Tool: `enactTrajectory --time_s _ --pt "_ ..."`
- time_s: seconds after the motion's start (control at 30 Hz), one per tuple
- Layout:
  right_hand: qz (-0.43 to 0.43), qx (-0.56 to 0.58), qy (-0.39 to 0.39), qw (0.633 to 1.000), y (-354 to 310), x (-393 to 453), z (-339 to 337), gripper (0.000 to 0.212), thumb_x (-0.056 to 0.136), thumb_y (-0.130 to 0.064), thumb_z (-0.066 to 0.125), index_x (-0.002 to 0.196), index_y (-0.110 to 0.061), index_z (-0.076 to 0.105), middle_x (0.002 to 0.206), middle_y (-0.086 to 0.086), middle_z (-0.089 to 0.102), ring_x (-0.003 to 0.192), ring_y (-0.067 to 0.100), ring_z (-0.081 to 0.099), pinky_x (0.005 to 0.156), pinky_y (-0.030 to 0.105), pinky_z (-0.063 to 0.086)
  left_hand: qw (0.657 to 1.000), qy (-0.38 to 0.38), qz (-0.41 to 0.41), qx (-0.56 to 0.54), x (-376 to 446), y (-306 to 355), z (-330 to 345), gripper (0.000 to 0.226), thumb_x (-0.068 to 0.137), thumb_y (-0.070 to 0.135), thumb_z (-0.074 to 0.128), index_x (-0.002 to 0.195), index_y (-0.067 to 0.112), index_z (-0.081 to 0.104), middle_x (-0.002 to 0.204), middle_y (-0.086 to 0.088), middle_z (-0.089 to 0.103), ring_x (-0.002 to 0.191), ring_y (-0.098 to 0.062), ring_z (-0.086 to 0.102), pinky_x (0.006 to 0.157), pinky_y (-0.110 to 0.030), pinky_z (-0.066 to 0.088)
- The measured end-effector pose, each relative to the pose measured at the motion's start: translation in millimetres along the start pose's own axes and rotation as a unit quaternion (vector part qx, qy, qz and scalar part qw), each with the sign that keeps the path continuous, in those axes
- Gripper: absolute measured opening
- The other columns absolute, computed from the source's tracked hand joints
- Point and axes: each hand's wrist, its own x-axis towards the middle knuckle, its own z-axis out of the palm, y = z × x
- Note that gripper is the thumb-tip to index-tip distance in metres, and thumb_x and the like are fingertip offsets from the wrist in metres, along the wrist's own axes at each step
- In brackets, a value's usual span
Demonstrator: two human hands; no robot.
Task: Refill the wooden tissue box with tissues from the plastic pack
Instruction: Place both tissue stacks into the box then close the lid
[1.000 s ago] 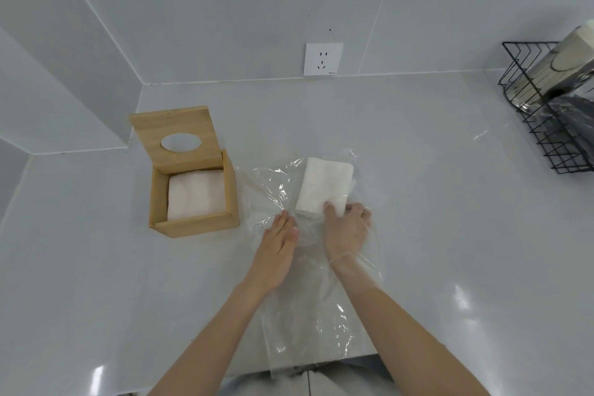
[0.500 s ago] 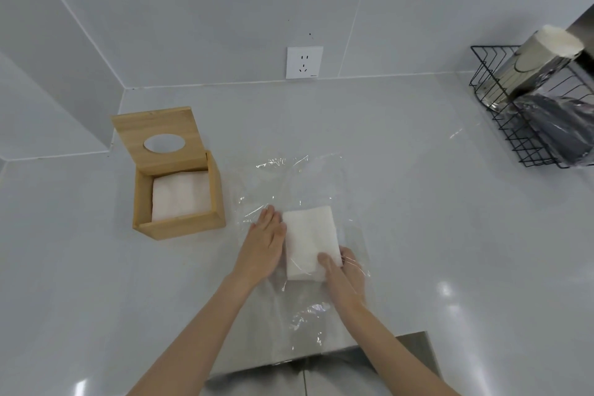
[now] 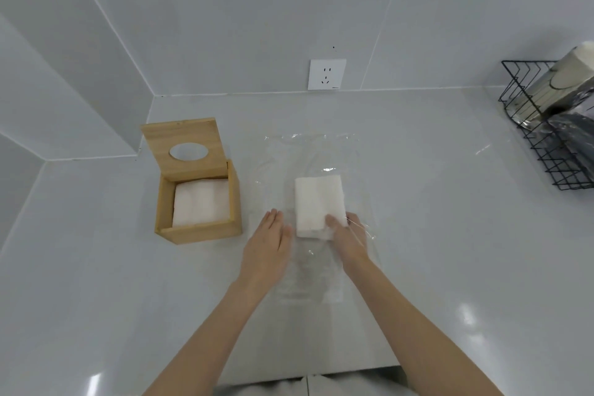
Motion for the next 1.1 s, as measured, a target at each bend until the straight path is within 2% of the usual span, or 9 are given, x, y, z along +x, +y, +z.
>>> enactTrajectory --time_s 0.23,0.37,0.47,0.57,0.73,0.87,1.0,1.07,1.1 --pt "-0.089 -0.044 -0.062 0.993 -1 -15 -12 0.051 0.088 -0.015 0.056 0.134 -0.017 0.034 0.114 0.006 0.058 0.101 0.024 0.057 0.093 0.039 0.047 0.998 -0.047 -0.041 -0.031 1 -17 7 0.047 0.1 0.028 0.023 0.142 0.007 0.029 0.154 -0.004 0.02 0.143 -0.011 0.013 0.116 -0.026 0.007" --pt "-0.072 -0.023 -0.145 0.987 24 -49 -23 0.061 0.08 -0.022 0.061 0.134 -0.012 0.036 0.126 0.009 0.056 0.107 0.022 0.056 0.096 0.037 0.045 0.996 -0.044 -0.038 -0.07 4 -14 2 0.035 0.1 0.022 0.024 0.111 0.004 0.052 0.139 -0.009 0.045 0.136 -0.02 0.031 0.113 -0.037 0.023" --pt "-0.022 -0.031 -0.201 0.979 35 -69 -35 0.05 0.078 -0.023 0.058 0.125 -0.014 0.044 0.117 0.005 0.059 0.099 0.017 0.058 0.088 0.032 0.048 0.995 -0.062 -0.051 -0.052 5 -9 -1 0.029 0.099 0.017 0.024 0.09 0.004 0.048 0.115 -0.016 0.051 0.122 -0.023 0.041 0.104 -0.039 0.032" --pt "0.033 -0.046 -0.247 0.967 31 -77 -49 0.046 0.068 -0.024 0.058 0.113 -0.015 0.056 0.107 0.006 0.063 0.098 0.022 0.061 0.09 0.043 0.051 0.993 -0.077 -0.061 -0.065 5 -7 -5 0.027 0.099 0.019 0.023 0.079 0.014 0.041 0.11 -0.015 0.05 0.123 -0.024 0.039 0.1 -0.036 0.03" --pt "0.104 -0.07 -0.357 0.926 2 -84 -69 0.046 0.068 -0.017 0.059 0.11 0.001 0.061 0.1 0.013 0.065 0.087 0.025 0.064 0.063 0.033 0.057 0.99 -0.114 -0.052 -0.061 4 -7 -6 0.025 0.098 0.008 0.024 0.1 -0.005 0.046 0.131 -0.027 0.039 0.134 -0.037 0.025 0.113 -0.042 0.02" --pt "0.075 -0.103 -0.389 0.913 -28 -85 -82 0.036 0.069 -0.015 0.056 0.101 -0.005 0.068 0.089 0.007 0.068 0.076 0.017 0.065 0.061 0.026 0.055 0.992 -0.109 -0.013 -0.057 3 -12 -4 0.017 0.098 0.008 0.029 0.091 0.008 0.044 0.115 -0.012 0.044 0.134 -0.024 0.025 0.108 -0.026 0.017" --pt "0.01 -0.103 -0.387 0.916 -65 -84 -86 0.027 0.065 -0.013 0.054 0.084 -0.017 0.073 0.076 -0.002 0.067 0.068 0.011 0.062 0.061 0.023 0.051 0.989 -0.103 -0.013 -0.101 0 -7 -21 0.029 0.097 0.013 0.032 0.072 0.026 0.039 0.083 0.012 0.042 0.097 -0.013 0.039 0.08 -0.015 0.023" --pt "-0.02 -0.101 -0.388 0.916 -83 -81 -84 0.029 0.066 -0.012 0.054 0.086 -0.019 0.073 0.073 -0.006 0.069 0.067 0.009 0.063 0.059 0.02 0.053 0.978 -0.081 -0.054 -0.182 3 -3 -36 0.032 0.097 0.027 0.034 0.086 0.01 0.059 0.094 -0.002 0.06 0.094 -0.018 0.052 0.1 -0.044 0.036" --pt "-0.035 -0.106 -0.388 0.915 -90 -79 -81 0.029 0.068 -0.011 0.054 0.089 -0.019 0.072 0.075 -0.006 0.069 0.067 0.009 0.064 0.059 0.019 0.053 0.962 -0.086 -0.081 -0.245 4 2 -45 0.04 0.096 0.036 0.034 0.097 0.009 0.064 0.1 -0.005 0.064 0.096 -0.02 0.057 0.09 -0.039 0.042"
